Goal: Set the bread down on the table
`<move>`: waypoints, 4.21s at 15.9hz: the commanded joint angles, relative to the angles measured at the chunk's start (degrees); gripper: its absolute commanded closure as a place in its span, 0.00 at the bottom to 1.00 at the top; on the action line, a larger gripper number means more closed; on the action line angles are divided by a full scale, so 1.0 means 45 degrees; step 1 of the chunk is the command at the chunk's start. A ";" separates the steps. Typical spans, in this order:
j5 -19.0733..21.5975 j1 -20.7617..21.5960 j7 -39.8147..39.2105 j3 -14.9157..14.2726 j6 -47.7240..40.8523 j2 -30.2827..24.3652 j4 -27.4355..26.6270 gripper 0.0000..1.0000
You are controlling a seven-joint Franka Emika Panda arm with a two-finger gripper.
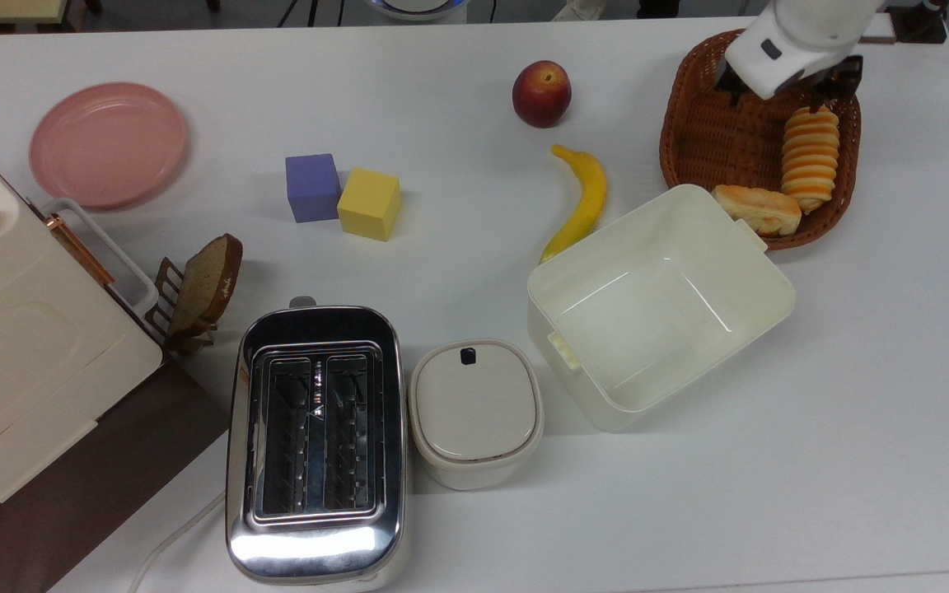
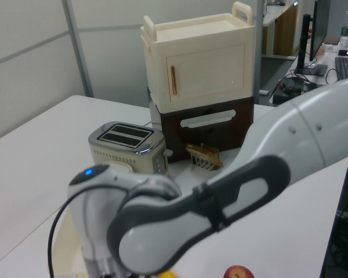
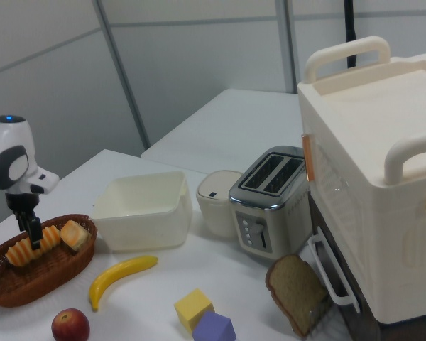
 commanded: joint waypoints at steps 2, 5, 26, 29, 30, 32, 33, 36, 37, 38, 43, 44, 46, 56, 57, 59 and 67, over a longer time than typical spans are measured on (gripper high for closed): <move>0.0253 0.0428 0.0767 -0.0096 0.2009 0.0970 -0.0103 0.00; 0.0213 0.0702 0.0965 -0.0096 0.2793 0.1284 -0.0103 0.00; 0.0311 0.0955 0.1297 -0.0096 0.3693 0.1265 -0.0005 0.00; 0.0311 0.0975 0.1297 -0.0096 0.3791 0.1420 0.0014 0.00; 0.0292 0.0995 0.1297 -0.0096 0.3984 0.1518 0.0014 0.00; 0.0272 0.1169 0.1278 -0.0096 0.4259 0.1674 0.0014 0.00; 0.0233 0.1209 0.1277 -0.0096 0.4279 0.1694 0.0014 0.00; 0.0252 0.1209 0.1277 -0.0096 0.4279 0.1694 -0.0005 0.08; 0.0252 0.1210 0.1297 -0.0096 0.4279 0.1714 -0.0005 0.19; 0.0252 0.1210 0.1297 -0.0096 0.4279 0.1714 -0.0005 0.34; 0.0272 0.1210 0.1316 -0.0096 0.4221 0.1753 -0.0005 1.00; 0.0272 0.1210 0.1297 -0.0096 0.4163 0.1714 -0.0005 1.00; 0.0252 0.1210 0.1258 -0.0096 0.4104 0.1539 -0.0064 1.00; 0.0233 -0.1189 -0.0865 -0.0194 -0.0595 -0.1311 -0.0084 1.00; 0.0136 -0.1695 -0.1993 -0.0213 -0.1686 -0.1700 -0.0064 1.00; -0.0098 -0.2400 -0.3598 -0.0252 -0.3135 -0.2462 -0.0045 1.00; -0.3165 -0.5291 -0.7335 -0.0253 -0.6112 -0.3403 0.0014 0.00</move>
